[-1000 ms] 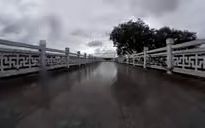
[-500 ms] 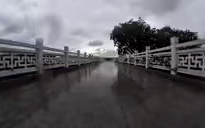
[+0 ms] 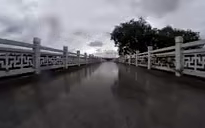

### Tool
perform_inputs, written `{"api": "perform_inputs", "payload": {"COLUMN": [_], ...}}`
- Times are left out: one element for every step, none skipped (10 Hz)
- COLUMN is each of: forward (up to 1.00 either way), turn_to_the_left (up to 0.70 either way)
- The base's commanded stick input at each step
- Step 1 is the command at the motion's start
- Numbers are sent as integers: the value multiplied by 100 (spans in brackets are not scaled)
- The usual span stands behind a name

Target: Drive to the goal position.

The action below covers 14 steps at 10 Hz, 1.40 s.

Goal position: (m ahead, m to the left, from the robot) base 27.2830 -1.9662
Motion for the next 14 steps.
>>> {"api": "perform_inputs", "payload": {"forward": [42, 42, 42, 42, 42, 42, 42, 42, 42, 42, 42, 42, 42, 42], "turn_to_the_left": [0, 0, 0, 0, 0, 0, 0, -6, -20, -23, -22, -22, -22, -22]}}
